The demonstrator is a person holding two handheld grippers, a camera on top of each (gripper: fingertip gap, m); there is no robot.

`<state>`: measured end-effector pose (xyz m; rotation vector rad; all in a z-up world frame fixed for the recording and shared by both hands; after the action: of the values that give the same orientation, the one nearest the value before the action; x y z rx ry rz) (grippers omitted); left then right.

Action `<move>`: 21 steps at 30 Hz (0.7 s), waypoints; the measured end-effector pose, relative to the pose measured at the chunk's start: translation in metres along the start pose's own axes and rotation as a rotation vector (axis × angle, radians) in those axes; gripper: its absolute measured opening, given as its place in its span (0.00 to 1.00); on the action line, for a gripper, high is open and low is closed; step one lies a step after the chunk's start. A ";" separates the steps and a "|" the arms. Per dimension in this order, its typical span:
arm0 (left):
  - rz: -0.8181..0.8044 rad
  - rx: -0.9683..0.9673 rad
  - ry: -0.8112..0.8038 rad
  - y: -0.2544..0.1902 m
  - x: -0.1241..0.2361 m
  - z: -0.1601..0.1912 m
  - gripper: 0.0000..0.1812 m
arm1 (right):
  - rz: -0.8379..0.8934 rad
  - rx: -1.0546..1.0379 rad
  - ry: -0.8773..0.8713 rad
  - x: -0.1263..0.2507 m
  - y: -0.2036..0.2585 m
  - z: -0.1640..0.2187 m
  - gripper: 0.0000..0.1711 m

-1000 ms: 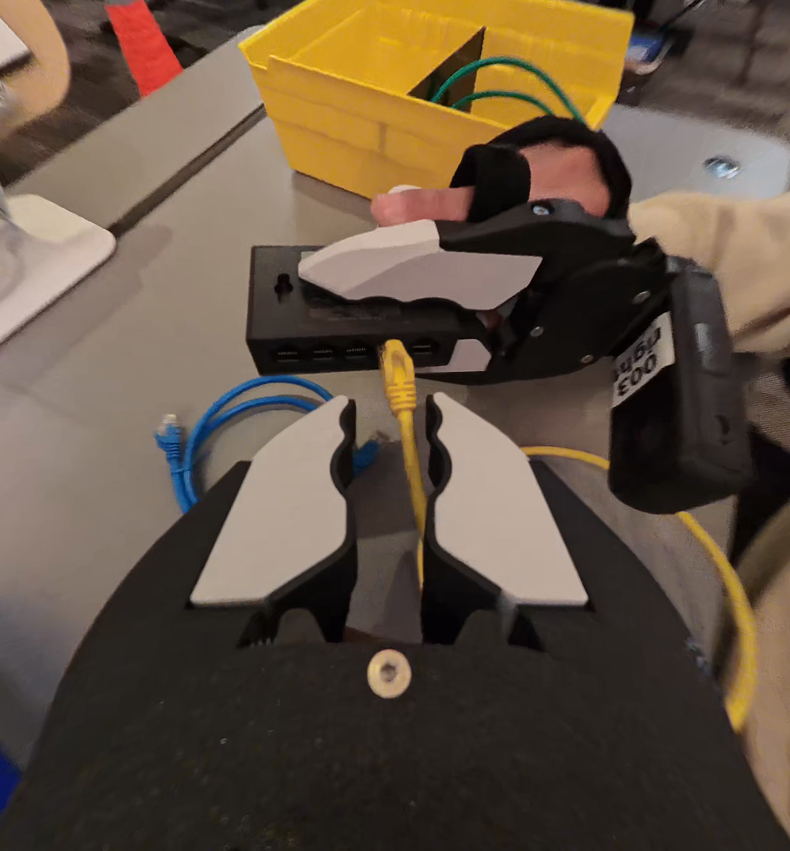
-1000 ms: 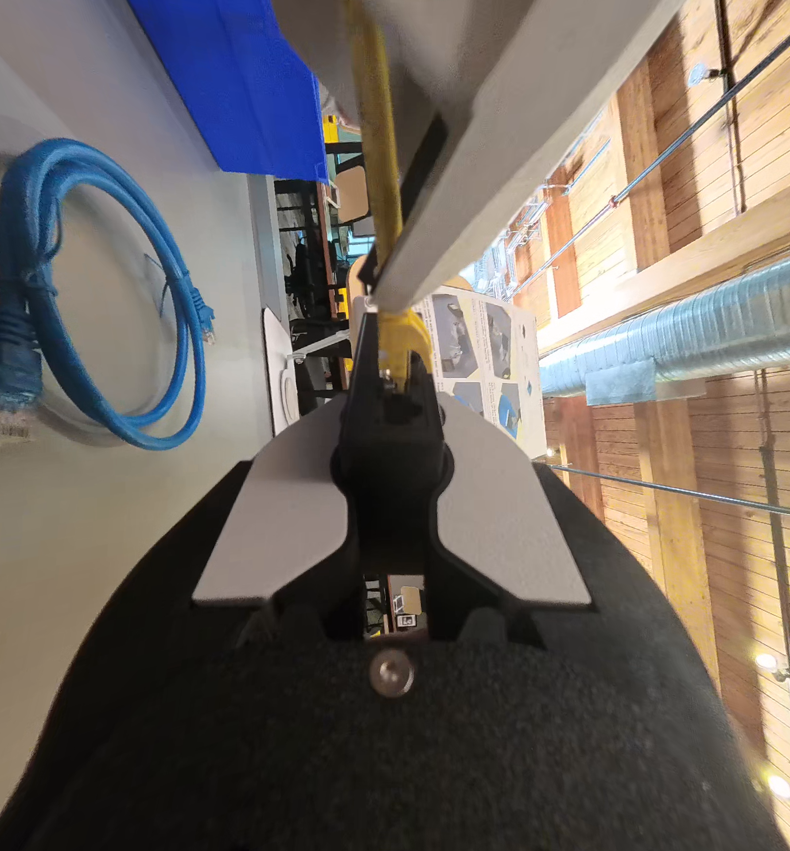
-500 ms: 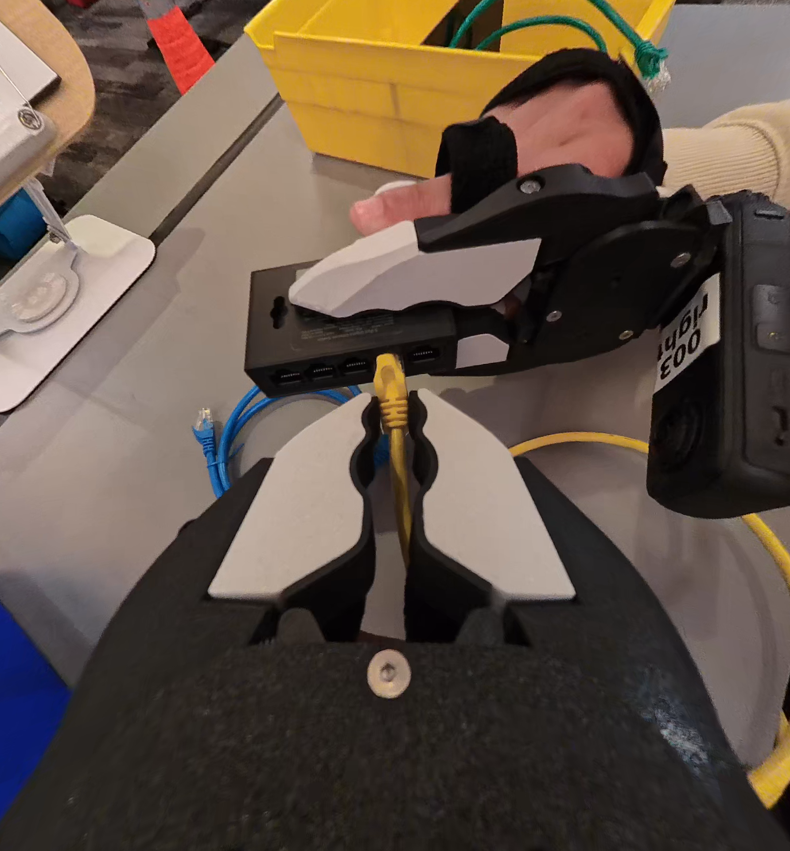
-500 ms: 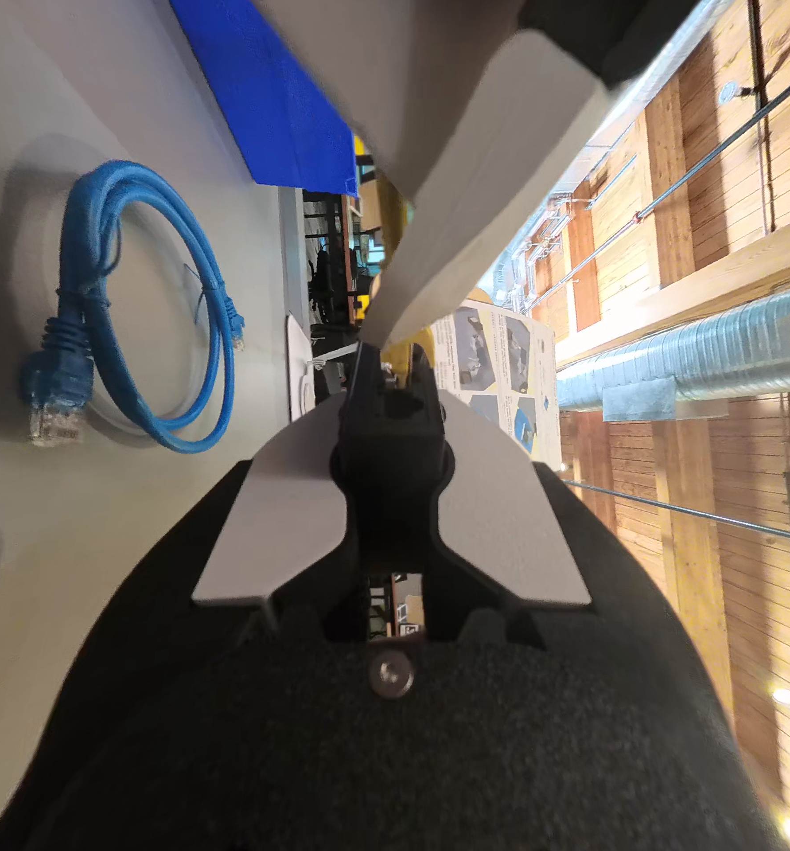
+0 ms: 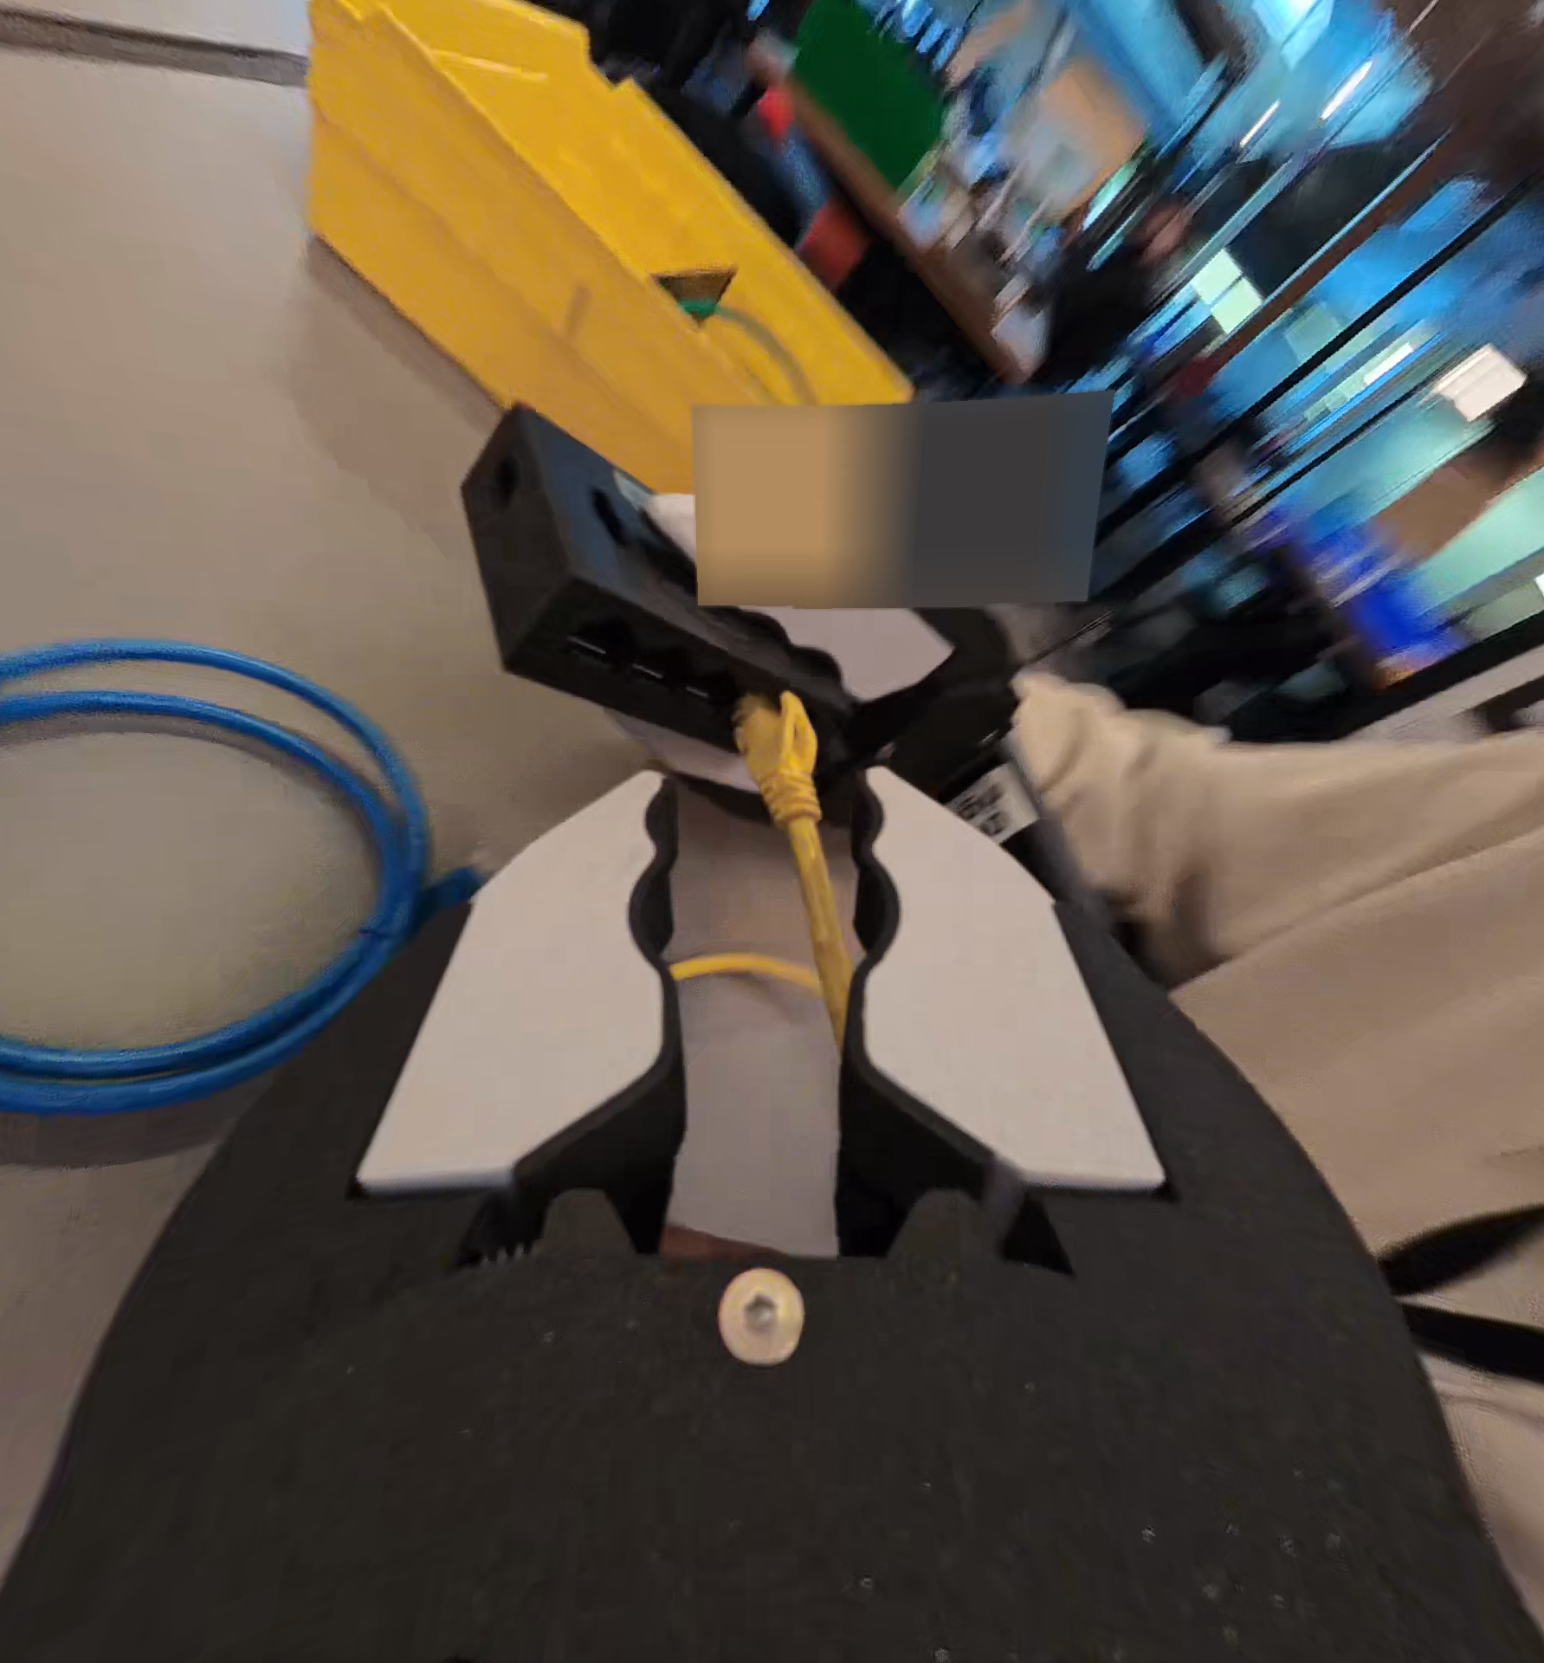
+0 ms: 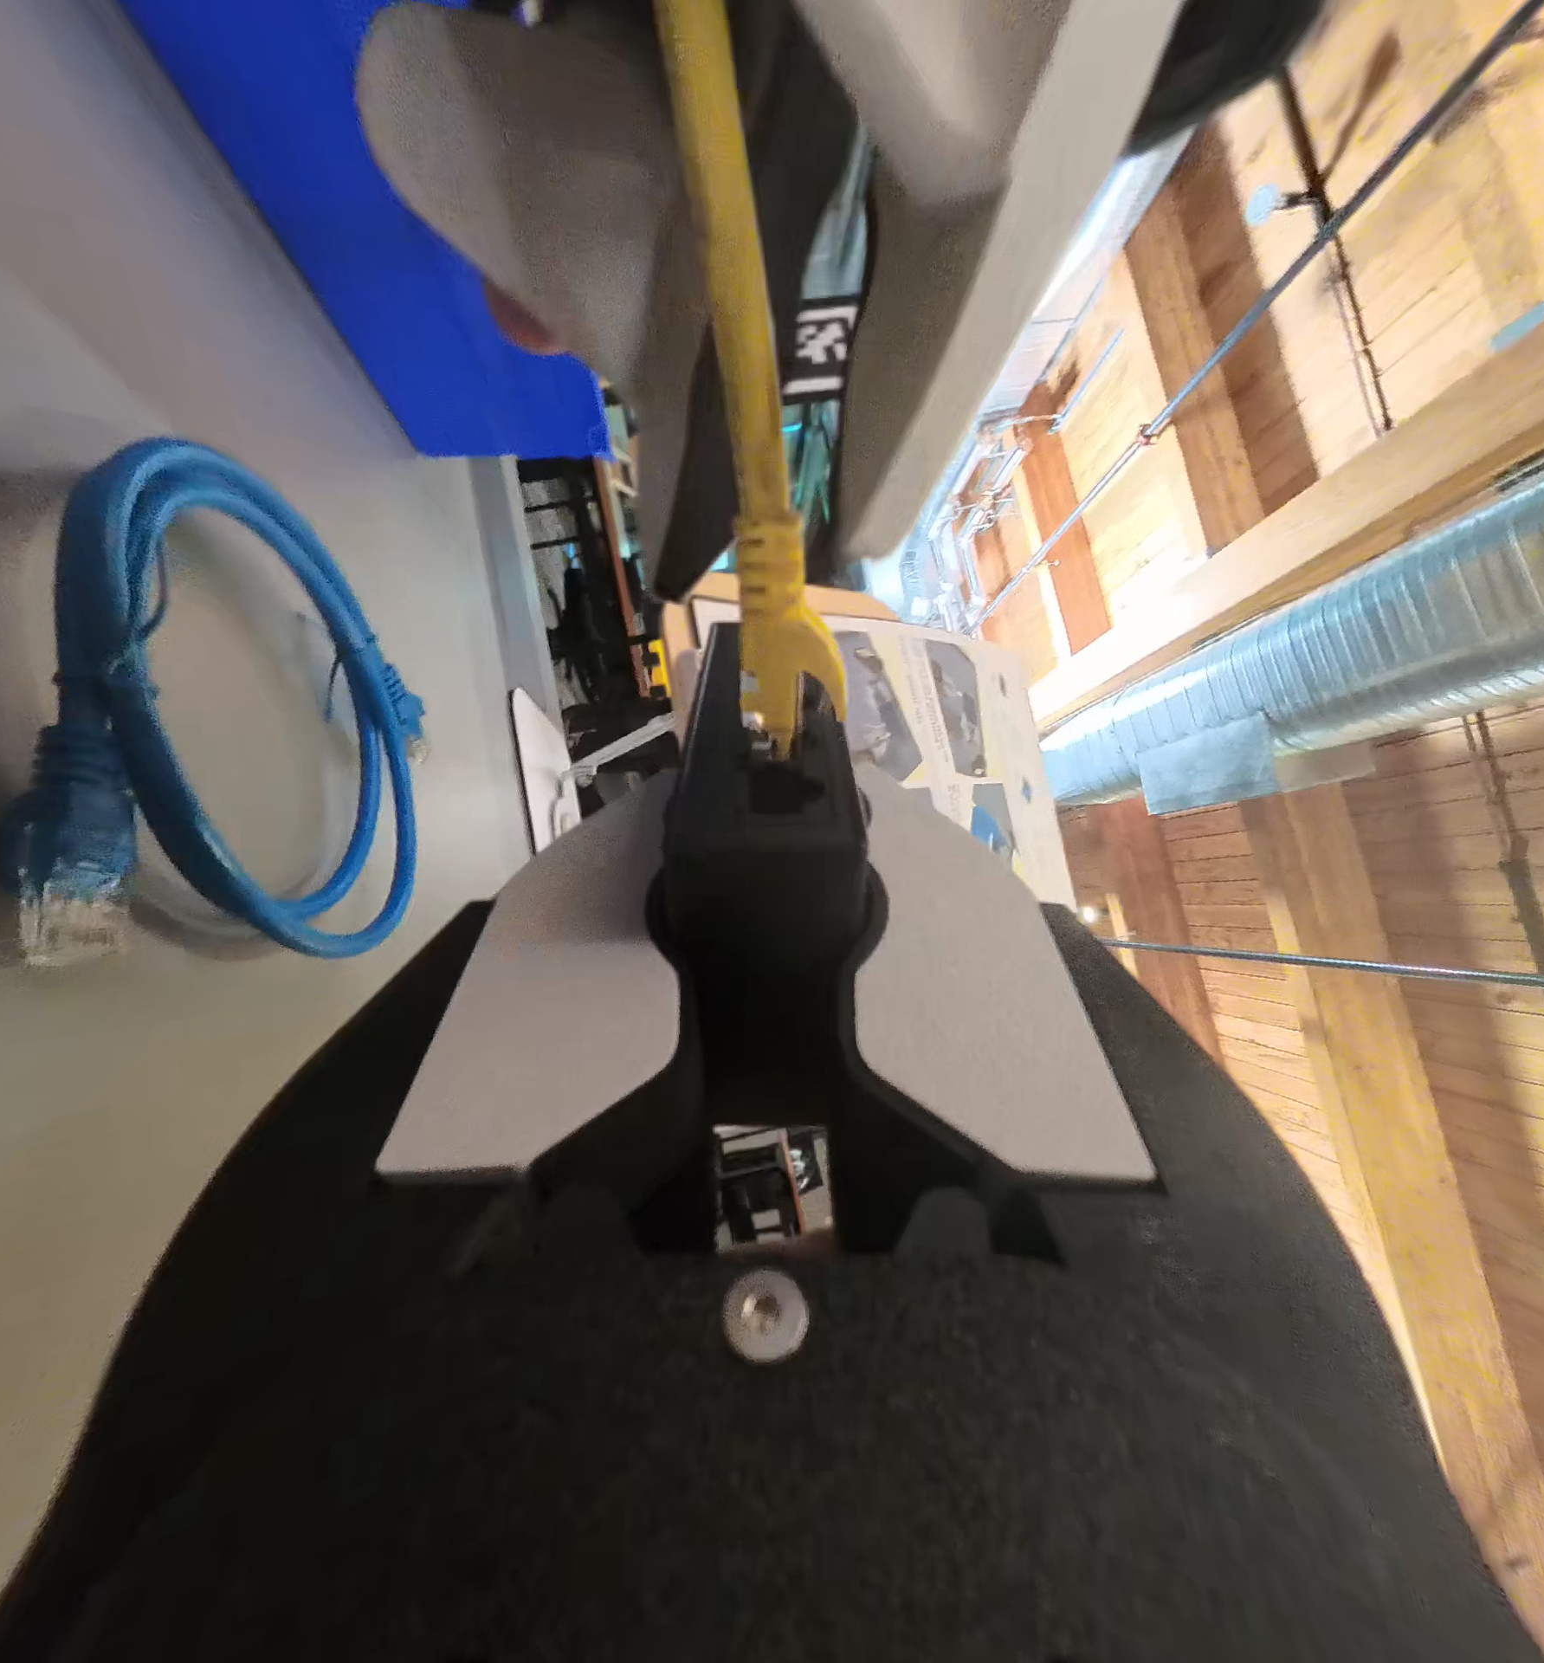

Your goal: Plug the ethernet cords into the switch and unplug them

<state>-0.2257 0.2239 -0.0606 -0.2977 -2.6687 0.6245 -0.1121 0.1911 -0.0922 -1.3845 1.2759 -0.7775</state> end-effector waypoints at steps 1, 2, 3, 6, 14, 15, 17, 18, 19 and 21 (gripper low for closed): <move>0.064 0.091 -0.054 0.003 0.003 -0.001 0.20 | 0.018 0.009 -0.016 0.002 -0.002 -0.001 0.18; 0.107 0.162 -0.108 0.005 0.004 0.000 0.19 | 0.038 0.018 -0.042 0.004 -0.002 -0.003 0.18; 0.136 0.221 -0.151 0.006 0.004 0.003 0.19 | 0.047 0.020 -0.063 0.005 -0.003 -0.005 0.18; 0.186 0.378 -0.211 0.006 -0.002 0.015 0.20 | 0.065 0.067 -0.074 0.005 0.001 -0.009 0.18; 0.123 0.437 -0.182 0.007 -0.008 0.026 0.08 | 0.053 0.174 -0.086 0.002 0.015 -0.012 0.18; 0.111 0.430 -0.179 0.007 -0.008 0.027 0.08 | 0.051 0.180 -0.088 0.002 0.015 -0.012 0.18; 0.097 0.408 -0.171 0.006 -0.008 0.028 0.07 | 0.053 0.188 -0.086 0.003 0.016 -0.012 0.17; 0.091 0.388 -0.163 0.006 -0.008 0.029 0.07 | 0.050 0.191 -0.084 0.003 0.017 -0.012 0.18; 0.087 0.357 -0.147 0.007 -0.008 0.030 0.07 | 0.048 0.196 -0.081 0.003 0.018 -0.012 0.18; 0.066 0.307 -0.105 0.010 -0.008 0.033 0.07 | 0.031 0.214 -0.069 0.003 0.022 -0.014 0.18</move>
<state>-0.2307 0.2175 -0.0947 -0.2737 -2.6173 1.0824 -0.1302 0.1877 -0.1104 -1.2068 1.1235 -0.8129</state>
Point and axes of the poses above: each gripper's, where its closed fingertips meet, x back along the fingers, z out of its underside, y = z × x across the jaws, the point moved 7 cm from there along x, back along the fingers, and after that the axes turned 7 degrees about -x, right-handed, at the moved point
